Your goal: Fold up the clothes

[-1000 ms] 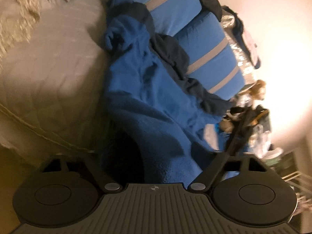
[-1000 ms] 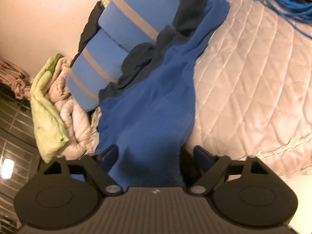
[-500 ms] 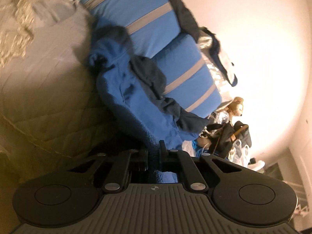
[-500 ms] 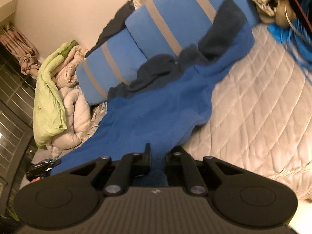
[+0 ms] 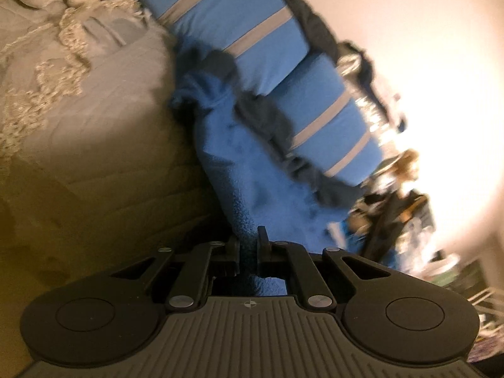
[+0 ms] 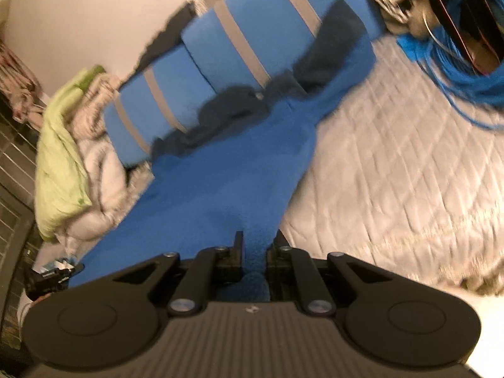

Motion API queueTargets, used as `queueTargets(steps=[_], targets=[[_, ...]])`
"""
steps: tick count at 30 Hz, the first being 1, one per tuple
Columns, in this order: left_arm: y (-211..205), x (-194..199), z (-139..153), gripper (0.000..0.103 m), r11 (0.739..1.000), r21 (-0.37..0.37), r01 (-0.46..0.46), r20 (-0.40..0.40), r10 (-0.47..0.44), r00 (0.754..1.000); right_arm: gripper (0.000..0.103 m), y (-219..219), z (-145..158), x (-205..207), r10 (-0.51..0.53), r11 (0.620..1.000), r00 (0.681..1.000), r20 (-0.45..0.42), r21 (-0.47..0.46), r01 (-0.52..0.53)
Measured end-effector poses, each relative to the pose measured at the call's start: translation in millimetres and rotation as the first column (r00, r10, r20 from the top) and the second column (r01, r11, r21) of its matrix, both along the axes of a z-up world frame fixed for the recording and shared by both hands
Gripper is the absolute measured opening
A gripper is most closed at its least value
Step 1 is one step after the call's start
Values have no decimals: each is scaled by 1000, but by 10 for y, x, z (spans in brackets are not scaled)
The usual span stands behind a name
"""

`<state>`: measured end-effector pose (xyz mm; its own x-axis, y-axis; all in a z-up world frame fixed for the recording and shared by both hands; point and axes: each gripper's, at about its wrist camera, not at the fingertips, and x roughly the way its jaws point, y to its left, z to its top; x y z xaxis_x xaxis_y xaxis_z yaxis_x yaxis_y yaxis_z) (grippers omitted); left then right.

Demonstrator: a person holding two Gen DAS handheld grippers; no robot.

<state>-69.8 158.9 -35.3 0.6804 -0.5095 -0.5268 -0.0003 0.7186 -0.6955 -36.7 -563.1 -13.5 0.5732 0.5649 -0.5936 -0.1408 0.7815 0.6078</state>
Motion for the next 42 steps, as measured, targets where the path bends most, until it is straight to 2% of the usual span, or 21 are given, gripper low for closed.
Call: queueTargets(steps=[2,3,4,5,6,7,9,12,17,21,30,32,36,38,42], targets=[[-19,31,-41,15,999,42,-11,-25,12,1000,19,-9,-97,42,-13,1000,1000,-28,-21,13],[-9,39,-22,27,998,66,-22,-29,24,999,44,-20,-130,61,-25,999,999,-36,-33,24],[13,37,16,39,995,97,-40,-27,43,999,62,-48,-125,76,-51,997,998,-29,-52,49],[44,23,73,43,989,131,-67,-13,69,998,74,-78,-108,89,-79,994,997,-16,-71,78],[78,3,144,49,981,167,-99,9,99,995,92,-115,-64,96,-113,990,994,13,-88,113],[105,-11,223,56,971,199,-129,33,125,992,99,-149,-16,105,-145,984,988,44,-103,149],[147,-27,398,67,949,252,-187,83,171,982,102,-183,97,147,-193,971,977,92,-126,203],[166,-21,682,68,919,315,-238,154,198,968,103,-158,288,262,-207,956,967,146,-178,231],[4,73,1276,71,880,419,-223,274,112,955,103,-66,699,481,-181,930,954,238,-275,245],[-170,151,1718,72,851,480,-212,352,35,935,103,-56,1131,620,-168,913,935,311,-308,267],[-535,355,2594,72,762,609,-220,368,-25,930,103,-103,2186,821,-129,885,888,441,-352,304],[-580,423,2761,72,765,604,-225,382,-30,924,103,-133,2428,882,-119,875,875,470,-366,316],[-645,768,2895,75,776,581,-247,421,-27,906,103,-179,2769,1128,-125,851,869,479,-398,342],[-677,940,2962,76,781,569,-257,441,-25,897,103,-200,2885,1291,-140,846,871,471,-400,352],[-742,1285,3096,76,792,544,-278,479,-21,878,103,-196,2990,1589,-179,823,846,502,-395,408]])
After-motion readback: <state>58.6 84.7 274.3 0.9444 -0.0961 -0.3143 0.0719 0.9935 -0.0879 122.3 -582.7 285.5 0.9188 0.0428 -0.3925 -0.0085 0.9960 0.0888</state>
